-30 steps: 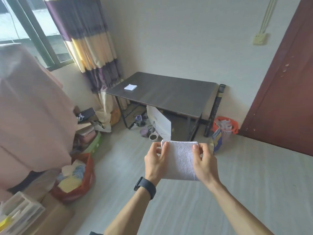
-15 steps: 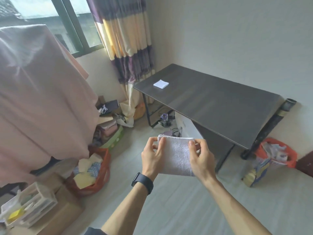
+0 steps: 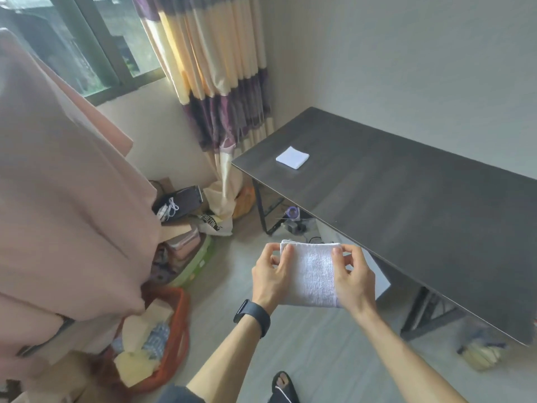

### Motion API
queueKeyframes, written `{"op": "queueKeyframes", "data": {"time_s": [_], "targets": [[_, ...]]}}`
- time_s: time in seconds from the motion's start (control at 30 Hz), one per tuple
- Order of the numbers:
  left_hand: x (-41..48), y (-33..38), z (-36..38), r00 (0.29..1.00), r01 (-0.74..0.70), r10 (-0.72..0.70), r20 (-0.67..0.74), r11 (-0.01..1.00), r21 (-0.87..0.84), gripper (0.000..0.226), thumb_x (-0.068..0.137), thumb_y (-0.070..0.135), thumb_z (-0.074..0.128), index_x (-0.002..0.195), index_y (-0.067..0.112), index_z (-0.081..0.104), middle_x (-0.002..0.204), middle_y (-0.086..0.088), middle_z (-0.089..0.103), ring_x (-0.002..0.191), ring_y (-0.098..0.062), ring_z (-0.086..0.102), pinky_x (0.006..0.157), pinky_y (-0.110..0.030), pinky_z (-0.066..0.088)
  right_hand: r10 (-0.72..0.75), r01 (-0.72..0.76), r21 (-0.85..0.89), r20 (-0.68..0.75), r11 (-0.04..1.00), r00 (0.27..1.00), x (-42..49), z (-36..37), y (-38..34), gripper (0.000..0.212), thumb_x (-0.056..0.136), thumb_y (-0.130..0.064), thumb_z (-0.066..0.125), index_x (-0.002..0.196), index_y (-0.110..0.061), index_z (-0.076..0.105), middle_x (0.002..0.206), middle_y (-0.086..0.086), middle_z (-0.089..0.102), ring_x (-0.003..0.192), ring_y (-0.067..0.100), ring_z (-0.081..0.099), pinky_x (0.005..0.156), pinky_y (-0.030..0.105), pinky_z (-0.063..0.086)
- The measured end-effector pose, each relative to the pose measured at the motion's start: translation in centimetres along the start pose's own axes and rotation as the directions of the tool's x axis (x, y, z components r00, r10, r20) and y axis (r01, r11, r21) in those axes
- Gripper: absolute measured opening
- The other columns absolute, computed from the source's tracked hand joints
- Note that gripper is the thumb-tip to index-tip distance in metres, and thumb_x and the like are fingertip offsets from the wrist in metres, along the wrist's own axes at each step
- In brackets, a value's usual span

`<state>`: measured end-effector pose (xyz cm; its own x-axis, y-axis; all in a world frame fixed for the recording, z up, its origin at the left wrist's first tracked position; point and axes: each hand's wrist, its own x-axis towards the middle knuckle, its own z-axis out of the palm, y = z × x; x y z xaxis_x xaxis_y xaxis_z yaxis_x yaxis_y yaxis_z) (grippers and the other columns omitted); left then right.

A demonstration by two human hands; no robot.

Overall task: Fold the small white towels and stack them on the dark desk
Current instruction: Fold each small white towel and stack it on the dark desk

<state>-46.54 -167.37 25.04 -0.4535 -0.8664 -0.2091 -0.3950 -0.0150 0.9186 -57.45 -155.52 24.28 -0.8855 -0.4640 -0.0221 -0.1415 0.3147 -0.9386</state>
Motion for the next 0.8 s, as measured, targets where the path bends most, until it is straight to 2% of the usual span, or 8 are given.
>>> {"op": "queueKeyframes", "data": {"time_s": [0.07, 0.2, 0.33, 0.4, 0.5, 0.63, 0.73, 0.8], "targets": [[4.0, 0.3, 0.4, 0.999, 0.01, -0.01, 0.041, 1.0, 0.009, 0.027, 0.093, 0.051, 0.056, 0.086, 0.026, 0.06, 0.065, 0.005, 0.043, 0.057, -0.009, 0.04, 0.054, -0.024, 0.034, 0.023, -0.023, -0.01, -0.02, 1.0, 1.0, 3.1, 1.7, -0.2, 0.011, 0.099, -0.037, 0.053, 0.094, -0.027, 0.057, 0.076, -0.006, 0.062, 0.076, 0.003, 0.057, 0.065, 0.022, 0.043], [11.6, 0.7, 1.9, 0.991, 0.045, -0.05, 0.122, 0.998, 0.04, 0.028, 0.092, 0.053, 0.054, 0.087, 0.026, 0.061, 0.068, 0.004, 0.045, 0.061, -0.011, 0.043, 0.058, -0.027, 0.037, 0.073, -0.075, -0.026, -0.065, 0.997, 0.995, 9.0, 4.6, -0.1, 0.009, 0.099, -0.036, 0.053, 0.092, -0.032, 0.055, 0.077, -0.008, 0.062, 0.077, 0.002, 0.057, 0.064, 0.013, 0.042], [19.5, 1.6, 4.7, 0.977, 0.046, -0.068, 0.204, 0.993, 0.113, 0.029, 0.095, 0.054, 0.052, 0.091, 0.028, 0.062, 0.086, -0.003, 0.066, 0.078, -0.019, 0.061, 0.068, -0.03, 0.049, 0.15, -0.151, -0.007, -0.094, 0.988, 0.984, 15.7, 7.0, 1.4, 0.009, 0.099, -0.037, 0.052, 0.097, -0.029, 0.057, 0.086, -0.011, 0.064, 0.082, -0.001, 0.057, 0.07, 0.019, 0.045], [23.7, 2.2, 6.4, 0.972, 0.043, -0.075, 0.222, 0.988, 0.146, 0.031, 0.095, 0.055, 0.052, 0.09, 0.027, 0.063, 0.093, -0.001, 0.069, 0.084, -0.016, 0.063, 0.069, -0.027, 0.049, 0.186, -0.188, -0.008, -0.119, 0.982, 0.975, 19.5, 8.2, 2.2, 0.012, 0.099, -0.039, 0.051, 0.096, -0.029, 0.056, 0.086, -0.011, 0.065, 0.081, -0.002, 0.057, 0.069, 0.017, 0.043], [30.2, 3.5, 9.0, 0.945, 0.09, -0.131, 0.301, 0.985, 0.147, 0.028, 0.091, 0.053, 0.057, 0.094, 0.026, 0.063, 0.089, 0.004, 0.067, 0.08, -0.01, 0.06, 0.064, -0.022, 0.044, 0.268, -0.269, 0.007, -0.126, 0.963, 0.955, 25.7, 9.5, 3.1, 0.014, 0.1, -0.04, 0.05, 0.098, -0.028, 0.057, 0.086, -0.01, 0.066, 0.079, -0.002, 0.058, 0.063, 0.01, 0.039], [37.6, 4.9, 12.2, 0.902, 0.134, -0.196, 0.384, 0.974, 0.183, 0.023, 0.091, 0.046, 0.059, 0.093, 0.023, 0.063, 0.084, 0.009, 0.064, 0.078, -0.01, 0.06, 0.065, -0.021, 0.044, 0.362, -0.366, 0.001, -0.146, 0.931, 0.921, 33.2, 10.9, 3.7, 0.016, 0.1, -0.04, 0.048, 0.101, -0.027, 0.057, 0.086, -0.013, 0.064, 0.08, 0.0, 0.058, 0.065, 0.017, 0.041], [43.3, 5.9, 15.1, 0.898, 0.126, -0.209, 0.387, 0.966, 0.227, 0.023, 0.092, 0.049, 0.058, 0.093, 0.026, 0.063, 0.084, 0.014, 0.065, 0.079, -0.006, 0.061, 0.066, -0.02, 0.045, 0.388, -0.397, -0.017, -0.18, 0.918, 0.904, 38.5, 11.9, 4.6, 0.018, 0.101, -0.039, 0.047, 0.102, -0.025, 0.056, 0.084, -0.013, 0.064, 0.079, 0.002, 0.058, 0.069, 0.028, 0.04], [46.6, 6.3, 17.1, 0.886, 0.11, -0.222, 0.407, 0.954, 0.279, 0.023, 0.092, 0.051, 0.056, 0.095, 0.029, 0.062, 0.089, 0.015, 0.067, 0.084, -0.004, 0.062, 0.068, -0.02, 0.046, 0.414, -0.429, -0.029, -0.205, 0.903, 0.887, 41.6, 12.5, 5.6, 0.018, 0.101, -0.038, 0.046, 0.105, -0.024, 0.056, 0.085, -0.014, 0.063, 0.08, 0.002, 0.058, 0.07, 0.03, 0.041]]}}
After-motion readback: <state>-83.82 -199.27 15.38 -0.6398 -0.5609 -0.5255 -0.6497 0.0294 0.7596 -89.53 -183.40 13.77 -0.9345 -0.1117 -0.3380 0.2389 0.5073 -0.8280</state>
